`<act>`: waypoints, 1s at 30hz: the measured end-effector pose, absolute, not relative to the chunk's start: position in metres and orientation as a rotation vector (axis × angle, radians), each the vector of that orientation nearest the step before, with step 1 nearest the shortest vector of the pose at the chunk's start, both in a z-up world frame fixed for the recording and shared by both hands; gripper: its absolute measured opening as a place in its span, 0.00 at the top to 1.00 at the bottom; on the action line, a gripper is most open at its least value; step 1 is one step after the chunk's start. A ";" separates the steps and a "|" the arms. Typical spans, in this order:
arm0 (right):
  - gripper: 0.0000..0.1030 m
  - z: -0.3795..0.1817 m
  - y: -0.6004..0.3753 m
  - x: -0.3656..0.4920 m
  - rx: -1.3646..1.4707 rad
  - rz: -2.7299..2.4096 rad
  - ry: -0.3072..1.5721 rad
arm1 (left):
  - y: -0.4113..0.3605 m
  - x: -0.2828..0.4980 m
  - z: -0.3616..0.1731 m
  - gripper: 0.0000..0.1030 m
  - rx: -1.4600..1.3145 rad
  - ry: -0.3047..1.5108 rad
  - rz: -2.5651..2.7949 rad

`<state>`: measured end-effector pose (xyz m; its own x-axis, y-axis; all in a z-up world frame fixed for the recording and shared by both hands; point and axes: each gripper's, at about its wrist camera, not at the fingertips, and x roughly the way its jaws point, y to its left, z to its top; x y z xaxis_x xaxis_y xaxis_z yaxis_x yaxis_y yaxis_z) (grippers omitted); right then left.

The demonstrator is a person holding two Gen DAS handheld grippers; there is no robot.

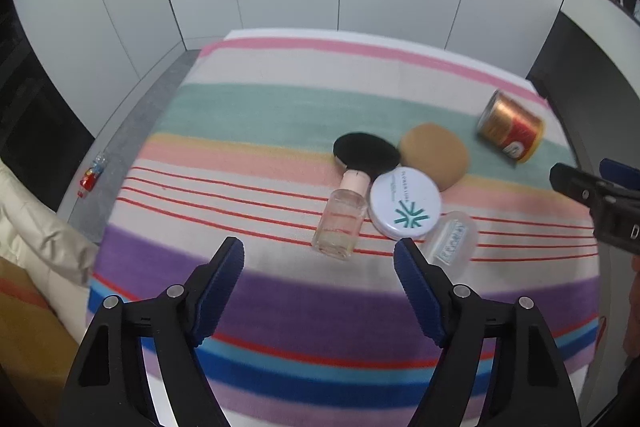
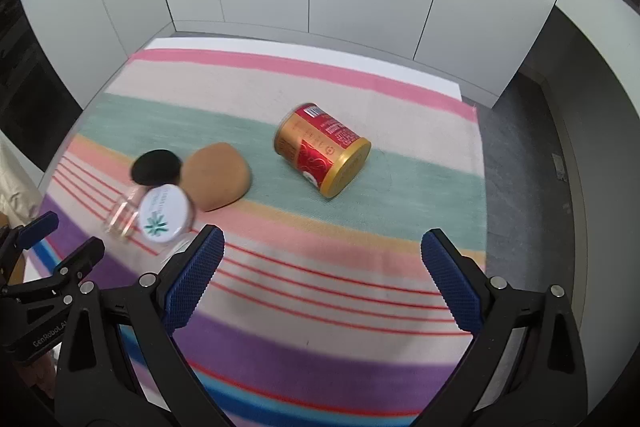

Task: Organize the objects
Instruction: 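Grasp the clear pink-capped bottle with left tool while right tool grasps red-gold can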

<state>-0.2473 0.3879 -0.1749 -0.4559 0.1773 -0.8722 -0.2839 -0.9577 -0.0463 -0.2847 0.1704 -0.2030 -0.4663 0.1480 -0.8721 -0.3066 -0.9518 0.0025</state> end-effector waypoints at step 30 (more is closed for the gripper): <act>0.17 -0.236 0.417 -0.328 -1.399 2.463 0.234 | 0.181 -0.321 -0.236 0.73 -1.481 0.170 2.416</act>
<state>-0.3283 0.4166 -0.2364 -0.4819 0.1765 -0.8583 -0.3347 -0.9423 -0.0059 -0.3212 0.1815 -0.2364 -0.4223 0.1926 -0.8858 -0.3148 -0.9475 -0.0559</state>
